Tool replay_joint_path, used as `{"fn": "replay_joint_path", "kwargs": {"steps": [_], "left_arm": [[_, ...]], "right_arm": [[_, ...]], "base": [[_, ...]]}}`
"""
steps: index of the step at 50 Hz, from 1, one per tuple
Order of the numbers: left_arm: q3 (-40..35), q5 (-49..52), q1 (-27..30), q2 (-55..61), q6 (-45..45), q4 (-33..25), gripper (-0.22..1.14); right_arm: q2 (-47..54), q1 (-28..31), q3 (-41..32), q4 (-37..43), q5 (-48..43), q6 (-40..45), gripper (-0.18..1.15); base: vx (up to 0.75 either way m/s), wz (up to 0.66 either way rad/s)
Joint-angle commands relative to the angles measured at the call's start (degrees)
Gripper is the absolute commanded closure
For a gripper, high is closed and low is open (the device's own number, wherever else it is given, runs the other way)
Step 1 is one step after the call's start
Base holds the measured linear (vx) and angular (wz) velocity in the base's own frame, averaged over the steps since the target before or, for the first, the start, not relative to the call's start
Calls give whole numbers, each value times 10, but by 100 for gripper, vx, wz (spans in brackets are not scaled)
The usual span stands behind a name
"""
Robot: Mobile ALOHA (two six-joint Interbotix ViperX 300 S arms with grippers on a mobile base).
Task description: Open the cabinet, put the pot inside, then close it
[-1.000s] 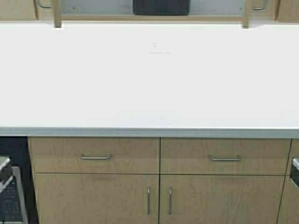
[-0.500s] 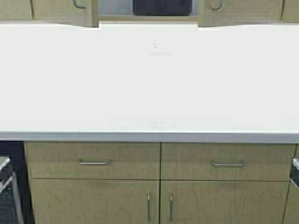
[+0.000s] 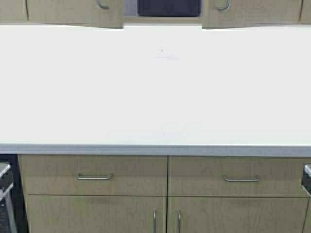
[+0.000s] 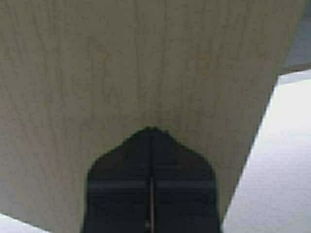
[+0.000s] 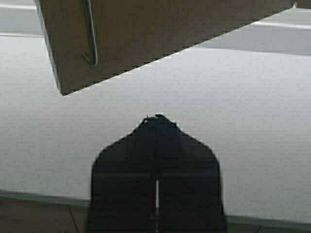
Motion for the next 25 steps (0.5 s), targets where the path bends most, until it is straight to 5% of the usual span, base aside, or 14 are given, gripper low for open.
{"fn": "replay_joint_path", "kwargs": {"steps": [1, 12, 25], "left_arm": [[26, -3, -4, -43, 0, -1, 88], [119, -51, -18, -113, 0, -1, 88], [142, -58, -53, -121, 5, -1, 88]], "right_arm": [[-3, 0, -20, -1, 2, -1, 90], [43, 0, -72, -10, -18, -3, 90], [171, 0, -201, -11, -22, -4, 90]], "base": [[7, 1], [6, 2], [4, 6]]}}
